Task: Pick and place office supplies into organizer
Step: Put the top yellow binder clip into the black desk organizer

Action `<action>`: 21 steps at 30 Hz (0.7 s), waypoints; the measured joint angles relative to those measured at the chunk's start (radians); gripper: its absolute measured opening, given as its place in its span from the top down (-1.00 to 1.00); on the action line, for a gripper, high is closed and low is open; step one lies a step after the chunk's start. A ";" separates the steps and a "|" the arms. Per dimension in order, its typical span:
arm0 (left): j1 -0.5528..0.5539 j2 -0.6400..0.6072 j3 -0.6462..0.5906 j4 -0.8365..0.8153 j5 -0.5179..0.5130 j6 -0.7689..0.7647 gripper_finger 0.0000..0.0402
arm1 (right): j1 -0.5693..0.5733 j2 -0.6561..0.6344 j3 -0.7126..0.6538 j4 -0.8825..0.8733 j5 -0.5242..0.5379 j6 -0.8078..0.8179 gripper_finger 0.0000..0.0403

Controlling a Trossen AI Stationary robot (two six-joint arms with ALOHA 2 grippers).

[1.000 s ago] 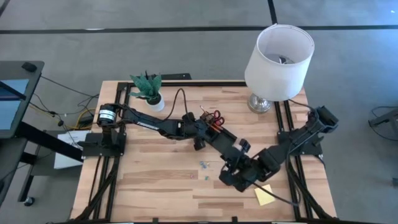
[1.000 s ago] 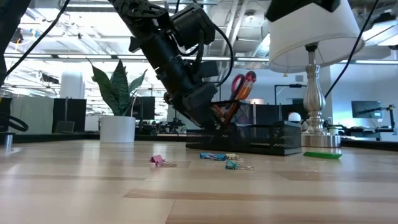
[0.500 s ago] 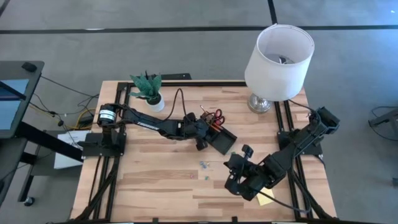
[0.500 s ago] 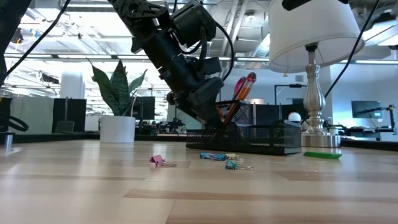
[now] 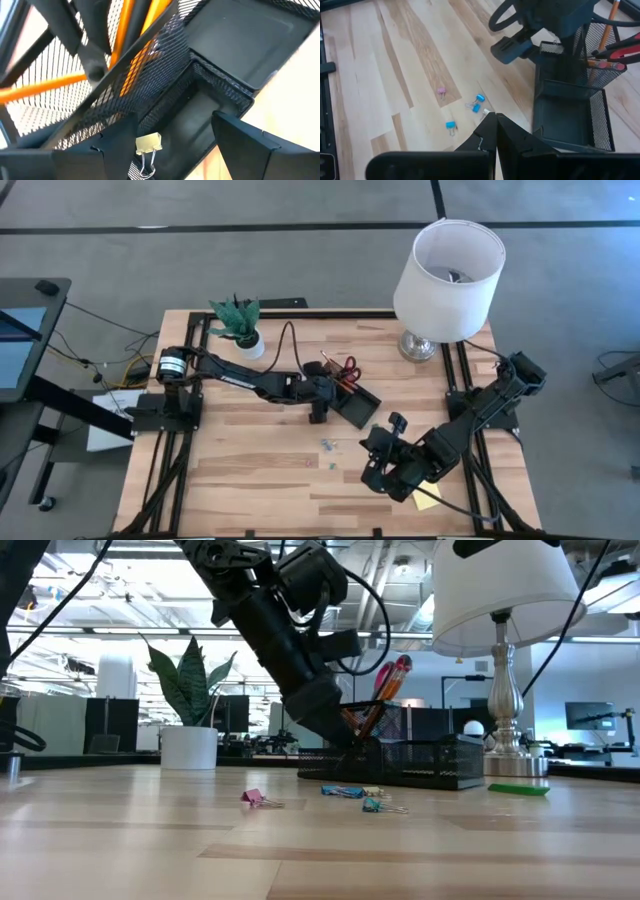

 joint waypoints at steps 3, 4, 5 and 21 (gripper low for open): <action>0.000 0.000 0.000 0.001 0.003 0.045 -0.30 | 0.000 0.000 0.000 -0.006 0.000 0.000 1.00; 0.000 -0.001 0.000 0.001 0.003 0.059 -0.31 | 0.000 0.000 0.000 -0.022 0.001 0.000 1.00; 0.000 -0.001 0.000 0.001 0.004 0.074 -0.31 | -0.002 0.000 0.000 -0.044 0.003 0.000 1.00; -0.013 -0.001 0.000 0.025 -0.041 0.183 -0.32 | -0.107 0.000 0.000 -0.239 0.010 0.080 1.00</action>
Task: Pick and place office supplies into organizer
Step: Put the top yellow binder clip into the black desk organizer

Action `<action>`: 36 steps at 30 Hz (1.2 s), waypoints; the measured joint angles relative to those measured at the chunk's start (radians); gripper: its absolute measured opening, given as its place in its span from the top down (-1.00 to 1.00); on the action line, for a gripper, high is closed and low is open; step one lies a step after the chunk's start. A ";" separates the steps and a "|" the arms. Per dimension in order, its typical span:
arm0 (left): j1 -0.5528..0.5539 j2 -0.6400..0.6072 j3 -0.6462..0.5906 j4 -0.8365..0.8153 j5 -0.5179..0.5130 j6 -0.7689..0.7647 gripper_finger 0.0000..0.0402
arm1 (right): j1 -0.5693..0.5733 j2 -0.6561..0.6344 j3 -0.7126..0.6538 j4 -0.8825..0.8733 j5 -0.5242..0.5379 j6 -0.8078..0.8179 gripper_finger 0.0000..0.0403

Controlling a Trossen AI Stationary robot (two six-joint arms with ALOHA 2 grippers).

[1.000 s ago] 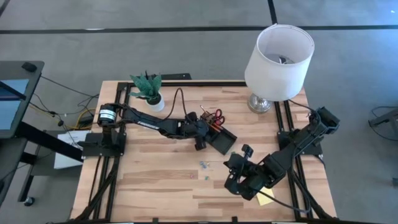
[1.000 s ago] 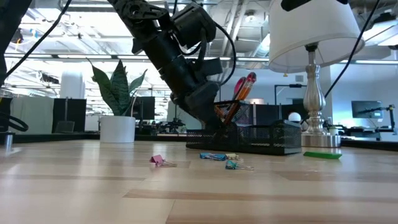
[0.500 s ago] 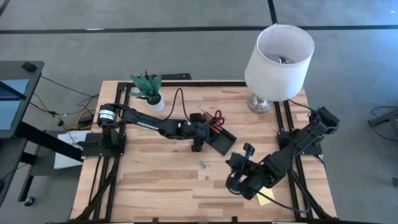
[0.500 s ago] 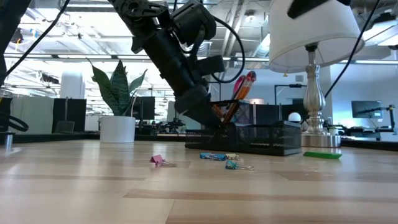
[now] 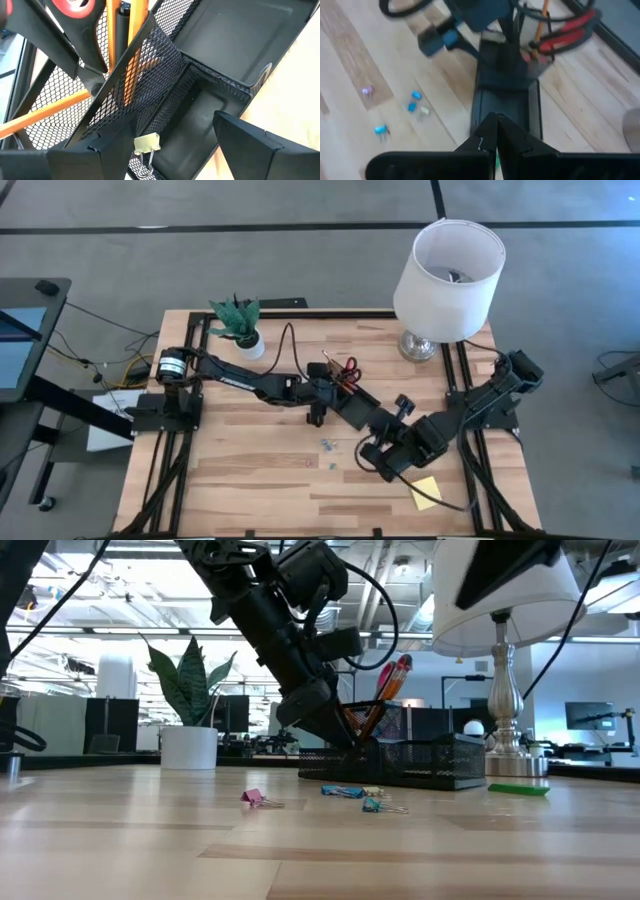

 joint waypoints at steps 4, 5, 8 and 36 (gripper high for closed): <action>-0.013 0.002 0.006 -0.004 -0.028 -0.005 -0.32 | -0.050 0.000 0.000 0.129 -0.002 -0.111 1.00; -0.018 0.002 0.009 -0.006 -0.039 -0.004 -0.32 | -0.062 0.000 0.000 0.170 -0.008 -0.137 1.00; -0.034 0.002 0.032 -0.013 -0.074 0.001 -0.32 | -0.099 0.000 0.000 0.276 -0.069 -0.204 1.00; -0.118 0.002 0.095 -0.076 -0.306 0.005 -0.32 | -0.064 -0.001 -0.259 0.633 0.219 0.118 1.00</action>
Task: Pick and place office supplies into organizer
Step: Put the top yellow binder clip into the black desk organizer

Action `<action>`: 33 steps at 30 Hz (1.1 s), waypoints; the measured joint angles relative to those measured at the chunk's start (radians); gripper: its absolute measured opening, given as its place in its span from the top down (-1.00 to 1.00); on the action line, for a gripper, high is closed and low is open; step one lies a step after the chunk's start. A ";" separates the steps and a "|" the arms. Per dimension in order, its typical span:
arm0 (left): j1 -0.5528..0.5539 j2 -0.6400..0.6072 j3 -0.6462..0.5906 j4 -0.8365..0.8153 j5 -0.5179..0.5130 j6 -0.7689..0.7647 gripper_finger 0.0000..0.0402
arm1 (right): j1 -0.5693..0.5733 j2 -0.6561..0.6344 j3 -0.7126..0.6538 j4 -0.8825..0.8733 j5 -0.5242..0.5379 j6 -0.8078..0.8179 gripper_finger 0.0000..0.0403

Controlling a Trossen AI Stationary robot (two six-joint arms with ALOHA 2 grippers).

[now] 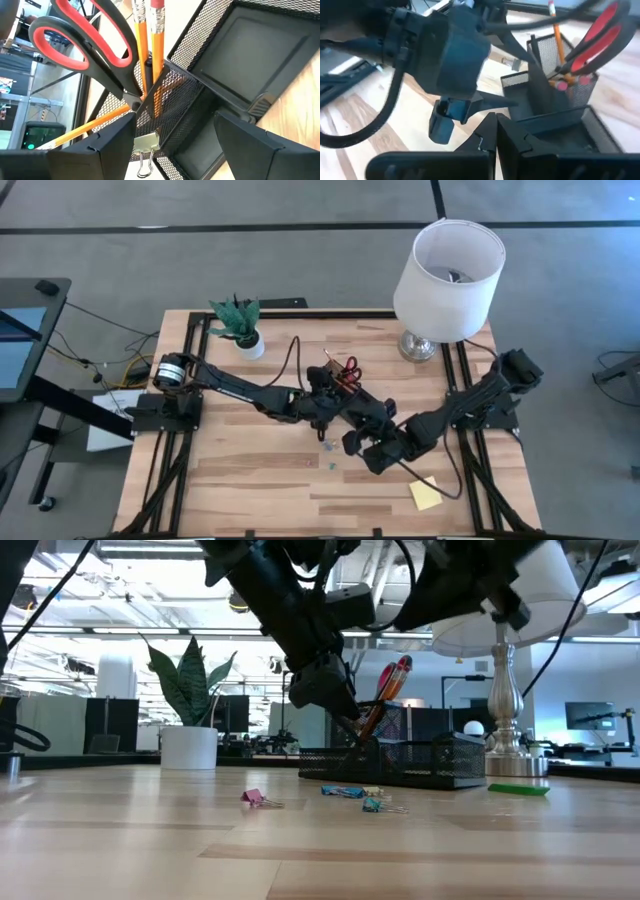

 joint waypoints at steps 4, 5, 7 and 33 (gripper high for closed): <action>0.000 0.000 0.000 0.000 0.000 -0.001 -0.32 | -0.018 0.001 -0.103 0.186 -0.003 -0.022 1.00; 0.001 0.000 0.000 0.000 0.000 -0.007 -0.32 | -0.025 0.000 -0.130 0.236 -0.003 -0.030 1.00; 0.001 0.000 0.000 0.000 0.000 -0.023 -0.32 | -0.041 0.001 -0.193 0.350 -0.004 -0.036 1.00; 0.023 0.000 0.000 0.007 0.059 -0.070 -0.32 | -0.072 0.001 -0.380 0.935 -0.119 -0.304 1.00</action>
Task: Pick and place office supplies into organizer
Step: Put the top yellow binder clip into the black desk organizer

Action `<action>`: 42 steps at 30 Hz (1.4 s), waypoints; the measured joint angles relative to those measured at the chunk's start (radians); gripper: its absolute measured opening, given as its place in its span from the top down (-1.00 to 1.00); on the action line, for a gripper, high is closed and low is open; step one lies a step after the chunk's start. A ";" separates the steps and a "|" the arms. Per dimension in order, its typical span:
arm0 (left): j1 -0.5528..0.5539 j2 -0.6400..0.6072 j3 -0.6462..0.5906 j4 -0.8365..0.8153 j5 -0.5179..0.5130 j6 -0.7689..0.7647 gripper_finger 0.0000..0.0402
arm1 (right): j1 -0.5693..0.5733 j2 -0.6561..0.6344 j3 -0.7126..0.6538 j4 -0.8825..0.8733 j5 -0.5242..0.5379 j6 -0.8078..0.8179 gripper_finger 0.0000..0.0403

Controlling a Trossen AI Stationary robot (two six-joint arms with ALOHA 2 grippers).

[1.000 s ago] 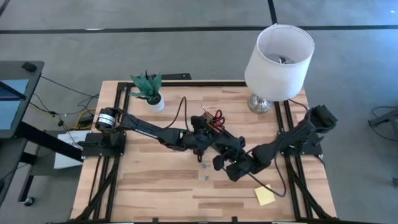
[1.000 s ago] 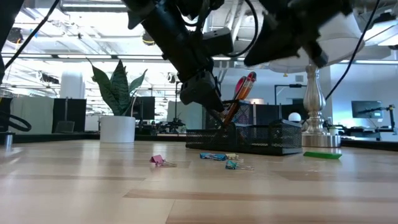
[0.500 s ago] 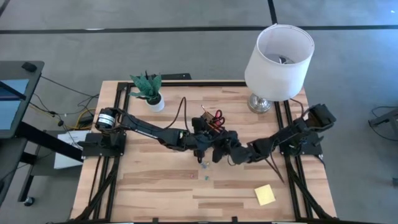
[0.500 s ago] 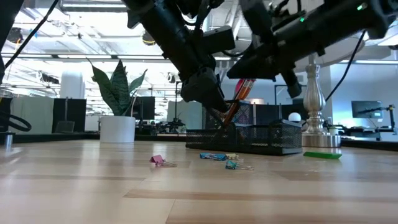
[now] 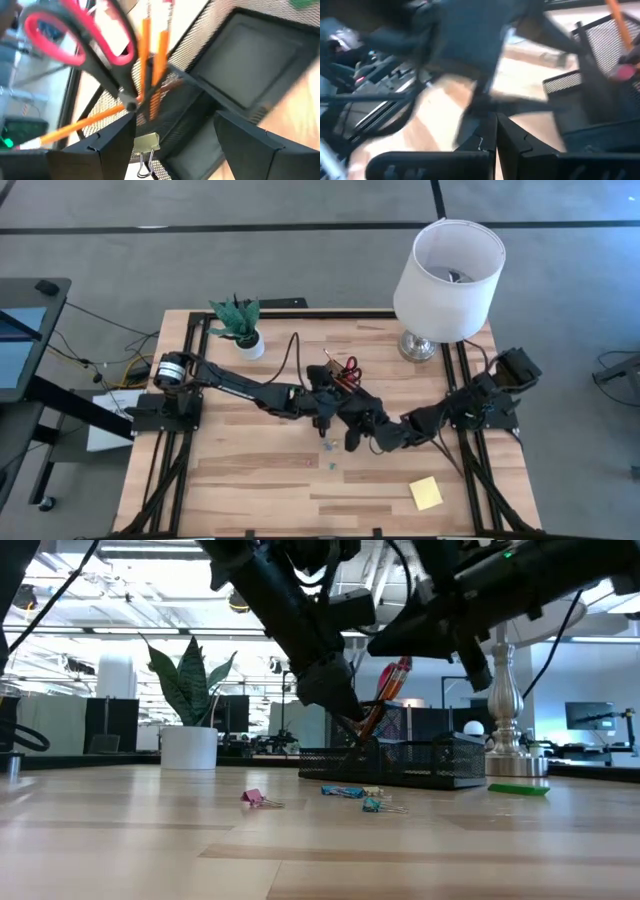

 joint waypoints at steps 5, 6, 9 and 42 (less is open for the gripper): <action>0.036 -0.001 0.000 -0.035 0.114 -0.171 -0.32 | 0.097 0.000 0.000 0.038 0.016 -0.001 1.00; 0.042 -0.001 0.000 -0.041 0.130 -0.195 -0.32 | 0.121 0.000 0.000 0.046 0.034 -0.002 1.00; 0.053 -0.001 0.000 -0.041 0.162 -0.237 -0.32 | 0.186 0.000 0.000 0.049 0.091 -0.002 1.00; 0.098 0.132 0.004 -0.006 0.449 0.007 -0.32 | 0.281 -0.033 0.009 0.082 0.171 -0.102 1.00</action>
